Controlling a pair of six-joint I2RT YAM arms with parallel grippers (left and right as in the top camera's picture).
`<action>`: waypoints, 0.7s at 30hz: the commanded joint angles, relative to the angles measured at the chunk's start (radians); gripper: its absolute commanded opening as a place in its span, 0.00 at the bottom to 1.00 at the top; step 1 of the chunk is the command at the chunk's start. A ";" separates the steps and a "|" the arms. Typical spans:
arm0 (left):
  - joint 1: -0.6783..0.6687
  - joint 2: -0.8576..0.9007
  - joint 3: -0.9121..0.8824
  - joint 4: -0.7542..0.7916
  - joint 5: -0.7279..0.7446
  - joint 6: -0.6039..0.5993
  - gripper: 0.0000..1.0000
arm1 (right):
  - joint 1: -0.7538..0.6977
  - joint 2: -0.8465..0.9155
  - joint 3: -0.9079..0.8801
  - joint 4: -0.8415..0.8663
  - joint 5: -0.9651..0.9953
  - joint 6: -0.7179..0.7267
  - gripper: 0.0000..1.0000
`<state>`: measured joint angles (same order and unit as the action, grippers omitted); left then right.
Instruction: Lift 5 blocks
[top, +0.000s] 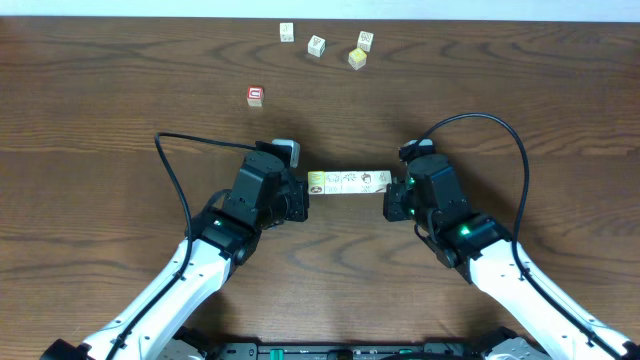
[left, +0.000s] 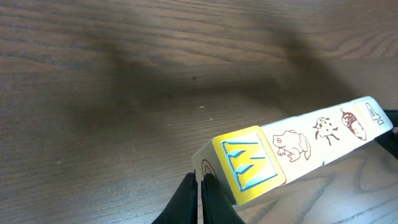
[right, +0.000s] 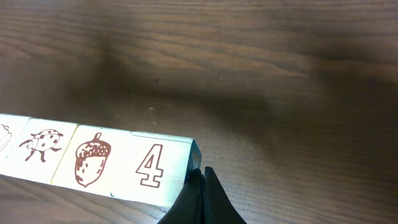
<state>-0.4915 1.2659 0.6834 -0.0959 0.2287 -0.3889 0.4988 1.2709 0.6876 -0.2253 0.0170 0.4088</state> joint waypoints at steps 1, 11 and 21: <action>-0.037 -0.003 0.056 0.022 0.145 -0.004 0.07 | 0.066 0.014 0.046 0.020 -0.201 -0.006 0.01; -0.037 0.003 0.056 0.022 0.145 -0.005 0.07 | 0.066 0.018 0.046 0.024 -0.201 -0.006 0.01; -0.051 0.014 0.056 0.023 0.145 -0.005 0.07 | 0.066 0.021 0.046 0.026 -0.201 -0.006 0.01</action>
<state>-0.4938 1.2678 0.6834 -0.0982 0.2295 -0.3889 0.4988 1.2858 0.6891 -0.2237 0.0200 0.4091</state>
